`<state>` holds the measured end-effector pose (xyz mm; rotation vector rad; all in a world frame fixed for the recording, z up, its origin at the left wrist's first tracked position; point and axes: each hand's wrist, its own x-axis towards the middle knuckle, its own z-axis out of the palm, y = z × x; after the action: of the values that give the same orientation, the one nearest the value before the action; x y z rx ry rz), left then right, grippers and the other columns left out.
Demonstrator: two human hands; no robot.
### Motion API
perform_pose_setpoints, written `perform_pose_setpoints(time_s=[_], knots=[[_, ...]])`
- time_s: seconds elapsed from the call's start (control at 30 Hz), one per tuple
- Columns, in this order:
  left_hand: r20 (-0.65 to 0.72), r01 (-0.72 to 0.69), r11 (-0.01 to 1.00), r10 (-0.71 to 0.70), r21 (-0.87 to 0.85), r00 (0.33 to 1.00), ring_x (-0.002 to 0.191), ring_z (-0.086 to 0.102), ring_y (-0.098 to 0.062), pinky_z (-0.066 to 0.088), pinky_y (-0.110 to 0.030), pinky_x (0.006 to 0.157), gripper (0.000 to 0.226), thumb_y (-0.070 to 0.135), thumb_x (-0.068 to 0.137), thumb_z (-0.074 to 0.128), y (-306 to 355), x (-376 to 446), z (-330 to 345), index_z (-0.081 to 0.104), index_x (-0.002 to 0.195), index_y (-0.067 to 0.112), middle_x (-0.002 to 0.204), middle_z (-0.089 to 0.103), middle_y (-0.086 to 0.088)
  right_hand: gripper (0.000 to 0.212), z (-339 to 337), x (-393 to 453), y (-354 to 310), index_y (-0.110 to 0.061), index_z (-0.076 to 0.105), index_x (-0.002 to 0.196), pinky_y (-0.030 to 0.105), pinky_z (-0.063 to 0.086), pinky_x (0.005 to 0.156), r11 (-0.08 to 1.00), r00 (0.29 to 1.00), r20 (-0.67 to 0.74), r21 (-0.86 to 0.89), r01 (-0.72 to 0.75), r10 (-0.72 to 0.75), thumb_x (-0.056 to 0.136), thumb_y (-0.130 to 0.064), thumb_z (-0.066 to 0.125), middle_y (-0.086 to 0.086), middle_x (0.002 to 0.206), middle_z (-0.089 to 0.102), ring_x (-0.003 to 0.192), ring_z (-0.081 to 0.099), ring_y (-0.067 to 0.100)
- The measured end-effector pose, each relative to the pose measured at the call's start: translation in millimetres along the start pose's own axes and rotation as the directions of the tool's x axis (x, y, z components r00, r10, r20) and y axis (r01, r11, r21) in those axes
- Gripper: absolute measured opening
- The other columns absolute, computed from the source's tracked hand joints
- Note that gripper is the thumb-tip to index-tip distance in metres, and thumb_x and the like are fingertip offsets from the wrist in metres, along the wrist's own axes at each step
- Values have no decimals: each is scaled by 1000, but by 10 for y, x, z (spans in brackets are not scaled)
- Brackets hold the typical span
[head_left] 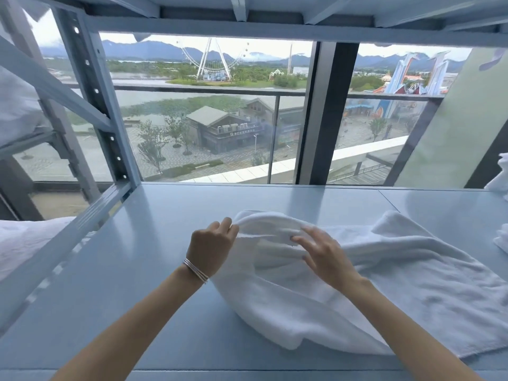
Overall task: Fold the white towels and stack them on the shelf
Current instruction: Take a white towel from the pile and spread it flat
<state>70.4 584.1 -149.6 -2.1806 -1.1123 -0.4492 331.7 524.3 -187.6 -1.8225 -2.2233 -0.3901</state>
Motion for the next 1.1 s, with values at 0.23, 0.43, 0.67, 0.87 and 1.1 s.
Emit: perform_pose_setpoints(time_s=[0.23,0.43,0.67,0.87,1.1], knots=[[49,185,983,-186,12,981,35,40,-18,17,-16,39,32,1,42,78,-423,-773,-185,54,59,15,53,44,0,35,-78,812,-738,-20,60,59,19,28,37,985,984,-116,-123,123,-137,41,-6,88,-6,50,55,41,54,20],[73,360,932,-356,-48,932,51,53,-23,34,-23,36,48,16,41,80,-583,-1072,-240,58,83,13,70,55,-4,9,-231,1306,-1848,-11,59,85,38,47,46,911,956,-281,369,184,-80,80,-4,61,9,83,59,53,58,36],[136,456,890,-452,2,882,69,57,-26,41,-27,44,70,13,37,79,-863,-1312,-180,43,98,14,93,47,-8,36,-307,1643,-2598,-7,53,129,29,33,102,789,870,239,567,236,-432,93,-4,49,15,131,52,120,49,27],[169,213,977,-210,-3,963,92,61,-25,50,-34,67,67,12,48,73,-937,-1635,51,59,112,28,117,59,-2,37,38,1166,-2275,-11,57,125,38,43,96,817,914,25,457,350,-406,91,0,49,11,133,49,119,50,29],[363,413,907,-359,-81,860,40,57,-19,42,-19,43,36,20,37,87,-1144,-1392,35,65,65,26,57,58,4,47,174,860,-1949,-16,44,127,34,46,78,910,941,263,403,94,-213,85,-26,63,3,127,49,99,58,22]])
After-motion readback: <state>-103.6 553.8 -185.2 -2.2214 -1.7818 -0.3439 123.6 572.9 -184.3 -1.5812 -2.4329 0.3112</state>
